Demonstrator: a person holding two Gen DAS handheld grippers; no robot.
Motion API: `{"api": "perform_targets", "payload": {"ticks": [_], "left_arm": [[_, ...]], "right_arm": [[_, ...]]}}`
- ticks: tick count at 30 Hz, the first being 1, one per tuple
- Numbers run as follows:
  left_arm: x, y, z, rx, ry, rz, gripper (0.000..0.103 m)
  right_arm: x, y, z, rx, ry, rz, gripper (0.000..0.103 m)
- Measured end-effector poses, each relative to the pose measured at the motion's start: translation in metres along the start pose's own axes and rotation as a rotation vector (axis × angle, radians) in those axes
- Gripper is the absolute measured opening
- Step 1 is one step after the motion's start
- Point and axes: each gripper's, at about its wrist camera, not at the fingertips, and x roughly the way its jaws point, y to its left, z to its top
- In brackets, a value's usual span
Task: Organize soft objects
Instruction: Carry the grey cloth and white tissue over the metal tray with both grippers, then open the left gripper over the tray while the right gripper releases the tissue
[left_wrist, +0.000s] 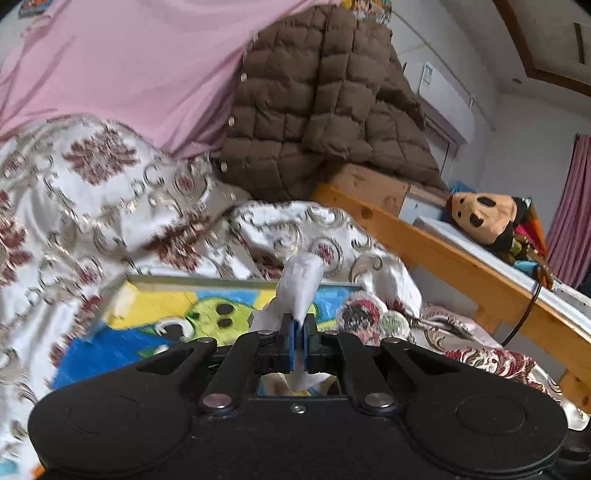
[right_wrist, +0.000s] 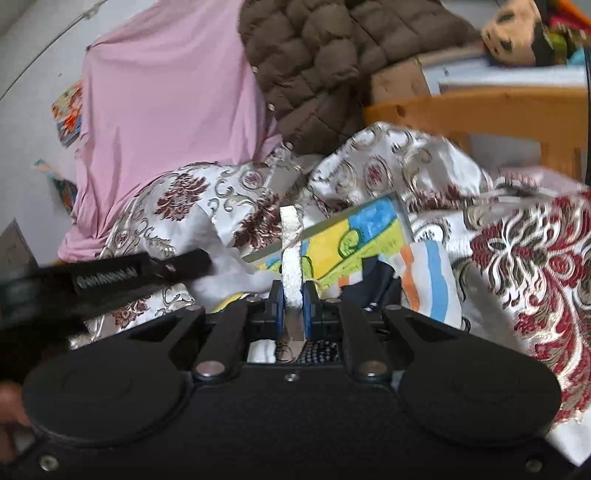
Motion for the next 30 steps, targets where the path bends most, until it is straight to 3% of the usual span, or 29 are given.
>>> {"api": "perform_targets", "payload": {"ticks": [12, 18, 26, 30], "left_arm": [[0.047, -0.001, -0.038, 0.05, 0.172, 0.093, 0.005], [0.038, 0.003, -0.037, 0.038, 0.176, 0.095, 0.017], [0.019, 0.002, -0.03, 0.019, 0.143, 0.081, 0.034], [0.003, 0.002, -0.027, 0.008, 0.106, 0.08, 0.05]], "right_arm": [[0.029, -0.037, -0.007, 0.06, 0.071, -0.116, 0.008], [0.026, -0.04, -0.008, 0.065, 0.059, -0.122, 0.016], [-0.003, -0.029, -0.002, 0.026, 0.03, -0.127, 0.035], [-0.016, -0.025, 0.004, 0.013, 0.008, -0.111, 0.043]]}}
